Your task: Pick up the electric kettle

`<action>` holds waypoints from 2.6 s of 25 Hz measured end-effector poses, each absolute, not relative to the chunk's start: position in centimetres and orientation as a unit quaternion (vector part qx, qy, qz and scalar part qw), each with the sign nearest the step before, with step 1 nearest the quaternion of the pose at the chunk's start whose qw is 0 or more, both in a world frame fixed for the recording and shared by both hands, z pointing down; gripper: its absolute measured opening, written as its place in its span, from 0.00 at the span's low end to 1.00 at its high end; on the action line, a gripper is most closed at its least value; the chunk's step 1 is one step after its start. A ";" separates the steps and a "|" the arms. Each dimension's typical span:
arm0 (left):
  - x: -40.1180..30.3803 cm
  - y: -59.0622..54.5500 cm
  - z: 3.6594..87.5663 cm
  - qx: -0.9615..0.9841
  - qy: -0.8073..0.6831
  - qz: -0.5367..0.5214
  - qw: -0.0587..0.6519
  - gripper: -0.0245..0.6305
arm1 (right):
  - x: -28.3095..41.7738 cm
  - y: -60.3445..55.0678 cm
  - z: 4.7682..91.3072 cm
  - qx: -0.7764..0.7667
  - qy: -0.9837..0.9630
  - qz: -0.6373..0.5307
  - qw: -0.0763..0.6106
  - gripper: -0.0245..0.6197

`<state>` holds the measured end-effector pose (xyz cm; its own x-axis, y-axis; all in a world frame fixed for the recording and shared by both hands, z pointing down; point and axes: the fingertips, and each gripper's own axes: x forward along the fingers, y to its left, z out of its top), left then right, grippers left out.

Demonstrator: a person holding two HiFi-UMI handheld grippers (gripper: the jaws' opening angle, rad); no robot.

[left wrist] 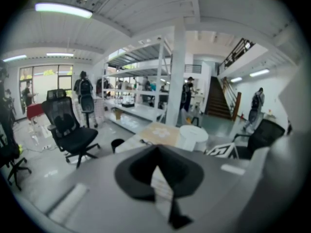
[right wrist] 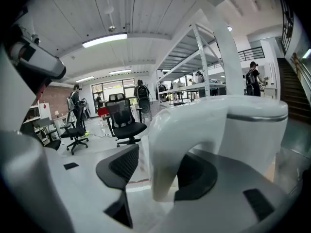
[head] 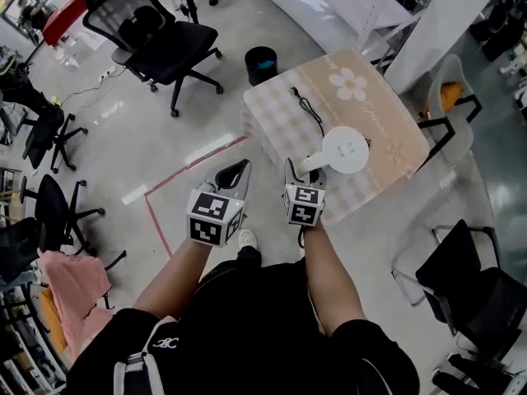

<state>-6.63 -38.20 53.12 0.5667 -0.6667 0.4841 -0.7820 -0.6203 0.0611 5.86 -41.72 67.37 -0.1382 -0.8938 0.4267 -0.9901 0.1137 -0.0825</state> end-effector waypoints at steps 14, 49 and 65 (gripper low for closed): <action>-8.2 -37.4 52.8 0.849 -0.461 0.224 0.127 0.03 | 5.7 -43.7 67.5 0.681 -0.704 0.163 0.118 0.36; -8.5 -35.6 52.5 0.835 -0.489 0.208 0.141 0.03 | 7.5 -46.0 63.8 0.661 -0.720 0.112 0.181 0.16; -5.2 -37.3 49.7 0.855 -0.478 0.148 0.139 0.03 | 8.5 -44.7 49.5 0.601 -0.778 0.046 0.178 0.16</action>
<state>-5.17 -37.27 49.73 0.4996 -0.7759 0.3852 -0.8579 -0.5049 0.0955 8.49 -44.69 49.53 -0.2143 -0.9182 0.3332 -0.9513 0.2736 0.1421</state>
